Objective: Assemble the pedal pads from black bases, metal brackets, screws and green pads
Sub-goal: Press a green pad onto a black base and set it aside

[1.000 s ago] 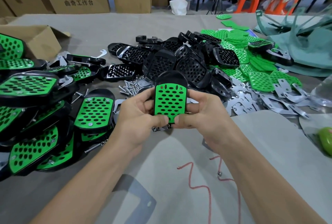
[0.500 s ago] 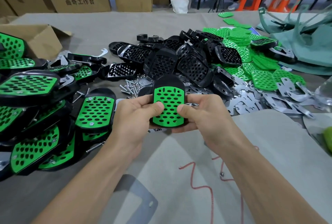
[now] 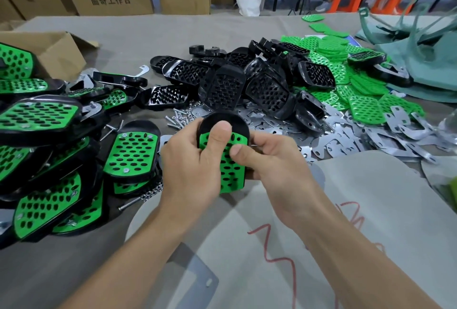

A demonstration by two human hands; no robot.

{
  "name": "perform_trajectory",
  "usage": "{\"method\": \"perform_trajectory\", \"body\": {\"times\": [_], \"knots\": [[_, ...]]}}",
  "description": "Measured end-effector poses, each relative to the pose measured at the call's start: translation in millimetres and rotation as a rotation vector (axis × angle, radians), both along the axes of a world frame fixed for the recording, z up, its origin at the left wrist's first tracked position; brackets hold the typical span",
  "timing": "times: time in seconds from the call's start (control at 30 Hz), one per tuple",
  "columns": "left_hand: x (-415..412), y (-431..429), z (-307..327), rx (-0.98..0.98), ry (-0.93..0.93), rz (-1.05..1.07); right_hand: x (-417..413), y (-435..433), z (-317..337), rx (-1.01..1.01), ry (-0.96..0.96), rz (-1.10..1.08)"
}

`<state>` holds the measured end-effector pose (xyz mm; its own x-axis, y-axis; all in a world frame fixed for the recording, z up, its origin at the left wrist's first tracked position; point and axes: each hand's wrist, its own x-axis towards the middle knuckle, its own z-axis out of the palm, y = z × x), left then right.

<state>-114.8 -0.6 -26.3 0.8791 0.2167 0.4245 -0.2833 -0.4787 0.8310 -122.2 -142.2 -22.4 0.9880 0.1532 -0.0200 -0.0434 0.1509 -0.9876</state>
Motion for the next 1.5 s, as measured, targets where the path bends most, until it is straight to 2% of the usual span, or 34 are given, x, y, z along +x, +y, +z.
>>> {"method": "perform_trajectory", "body": {"times": [0.1, 0.23, 0.4, 0.53, 0.6, 0.77, 0.87, 0.97, 1.03, 1.23, 1.5], "knots": [[0, 1, 0, 0.012, 0.0, -0.009, -1, -1, 0, -0.005, -0.01, -0.011], [2, 1, 3, 0.013, 0.024, -0.018, 3, -1, 4, -0.01, 0.071, 0.029], [-4, -5, 2, 0.048, 0.036, 0.009, 0, 6, 5, -0.175, 0.067, -0.083], [-5, -7, 5, -0.014, 0.043, 0.014, -2, 12, 5, -0.165, 0.014, -0.14], [-2, -5, 5, -0.004, 0.049, 0.019, 0, 8, 5, -0.12, 0.043, -0.083], [10, 2, -1, -0.028, 0.115, 0.094, 1, -9, 5, -0.032, 0.083, 0.247], [9, 5, -2, -0.163, 0.243, -0.053, 5, -7, 3, -0.028, 0.079, 0.149], [6, 8, 2, -0.367, 0.385, -0.41, 13, -17, 5, 0.05, 0.09, 0.011], [6, 10, 4, -0.43, 0.41, -0.541, 16, -24, 6, 0.066, 0.085, -0.03], [7, 8, 5, -0.6, 0.406, -0.426, 15, -21, 3, -0.15, 0.031, 0.12], [4, 9, 4, -0.519, 0.351, -0.556, 14, -25, 4, -0.065, -0.025, 0.083]]}}
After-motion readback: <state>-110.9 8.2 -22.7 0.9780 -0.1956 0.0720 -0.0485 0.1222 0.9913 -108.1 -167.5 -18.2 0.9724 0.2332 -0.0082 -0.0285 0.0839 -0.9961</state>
